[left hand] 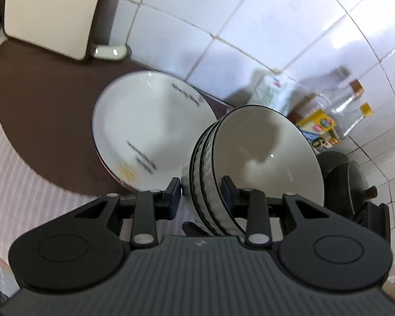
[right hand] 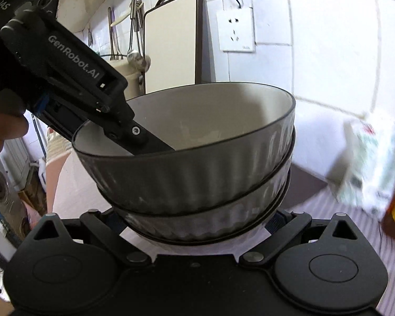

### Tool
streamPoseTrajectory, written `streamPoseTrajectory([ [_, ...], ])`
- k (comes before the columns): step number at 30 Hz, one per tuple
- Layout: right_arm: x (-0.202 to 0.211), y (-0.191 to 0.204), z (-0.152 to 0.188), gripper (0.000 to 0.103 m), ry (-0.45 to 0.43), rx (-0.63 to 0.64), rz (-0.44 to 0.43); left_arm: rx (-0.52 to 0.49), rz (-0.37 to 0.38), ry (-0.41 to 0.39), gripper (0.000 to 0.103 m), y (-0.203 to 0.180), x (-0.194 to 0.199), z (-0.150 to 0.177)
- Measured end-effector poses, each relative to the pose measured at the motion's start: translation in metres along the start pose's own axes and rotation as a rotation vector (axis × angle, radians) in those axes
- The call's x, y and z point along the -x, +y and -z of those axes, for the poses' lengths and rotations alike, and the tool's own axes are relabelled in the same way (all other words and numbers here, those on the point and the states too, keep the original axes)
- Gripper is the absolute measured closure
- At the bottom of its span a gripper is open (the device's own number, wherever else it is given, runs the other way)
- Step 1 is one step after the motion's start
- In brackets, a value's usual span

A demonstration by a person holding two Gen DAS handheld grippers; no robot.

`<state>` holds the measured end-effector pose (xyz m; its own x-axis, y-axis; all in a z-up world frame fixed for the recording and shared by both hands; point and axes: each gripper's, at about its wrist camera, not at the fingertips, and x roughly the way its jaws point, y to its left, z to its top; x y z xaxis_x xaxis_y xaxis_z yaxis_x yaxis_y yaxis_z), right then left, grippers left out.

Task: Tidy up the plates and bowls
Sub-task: 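Carry the bowl stack and lower it onto the white plate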

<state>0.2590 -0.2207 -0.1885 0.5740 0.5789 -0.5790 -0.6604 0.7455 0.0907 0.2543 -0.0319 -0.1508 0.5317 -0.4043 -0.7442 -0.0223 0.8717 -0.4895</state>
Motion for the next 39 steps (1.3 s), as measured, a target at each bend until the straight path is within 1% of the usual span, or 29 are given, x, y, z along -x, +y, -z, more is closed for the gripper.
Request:
streamPoseTrajectory([
  [3, -0.02, 0.001, -0.015, 0.002, -0.002, -0.005, 0.008, -0.022, 0.0, 0.023, 0.072, 0.015, -0.002, -0.027],
  [5, -0.034, 0.001, -0.022, 0.002, -0.01, -0.021, 0.018, -0.066, 0.0, 0.044, 0.071, 0.021, -0.008, -0.042],
  [8, -0.05, 0.006, -0.027, 0.002, -0.021, -0.054, 0.04, -0.09, 0.011, 0.083, 0.071, 0.034, -0.021, -0.061],
  [10, -0.063, 0.007, -0.027, 0.002, -0.009, -0.055, 0.06, -0.109, 0.021, 0.107, 0.071, 0.044, -0.033, -0.072],
  [13, -0.084, 0.011, -0.025, 0.002, 0.022, -0.038, 0.116, -0.161, 0.019, 0.132, 0.071, 0.054, -0.053, -0.081],
  [15, -0.096, 0.014, -0.023, 0.002, 0.044, -0.042, 0.154, -0.176, 0.019, 0.155, 0.071, 0.06, -0.064, -0.086],
  [18, -0.107, 0.012, -0.017, 0.002, 0.055, -0.118, 0.186, -0.166, 0.031, 0.202, 0.071, 0.07, -0.081, -0.096],
  [23, -0.114, 0.009, -0.012, 0.002, 0.065, -0.177, 0.22, -0.193, 0.039, 0.23, 0.071, 0.072, -0.093, -0.102],
  [25, -0.12, 0.007, -0.015, 0.002, 0.075, -0.182, 0.225, -0.196, 0.041, 0.232, 0.071, 0.07, -0.097, -0.104],
  [28, -0.118, 0.005, -0.015, 0.002, 0.077, -0.198, 0.226, -0.196, 0.036, 0.226, 0.071, 0.07, -0.097, -0.104],
  [31, -0.12, 0.005, -0.017, 0.002, 0.087, -0.199, 0.227, -0.171, 0.035, 0.219, 0.071, 0.07, -0.097, -0.104],
  [34, -0.124, 0.006, -0.02, 0.001, 0.119, -0.191, 0.256, -0.14, 0.035, 0.2, 0.071, 0.072, -0.097, -0.102],
  [36, -0.126, 0.009, -0.024, 0.0, 0.163, -0.201, 0.303, -0.127, 0.029, 0.189, 0.071, 0.072, -0.096, -0.101],
  [38, -0.126, 0.02, -0.025, 0.0, 0.197, -0.203, 0.4, -0.139, 0.019, 0.18, 0.071, 0.069, -0.095, -0.1],
  [39, -0.125, 0.026, -0.024, 0.0, 0.205, -0.191, 0.443, -0.151, 0.005, 0.167, 0.07, 0.066, -0.093, -0.1],
])
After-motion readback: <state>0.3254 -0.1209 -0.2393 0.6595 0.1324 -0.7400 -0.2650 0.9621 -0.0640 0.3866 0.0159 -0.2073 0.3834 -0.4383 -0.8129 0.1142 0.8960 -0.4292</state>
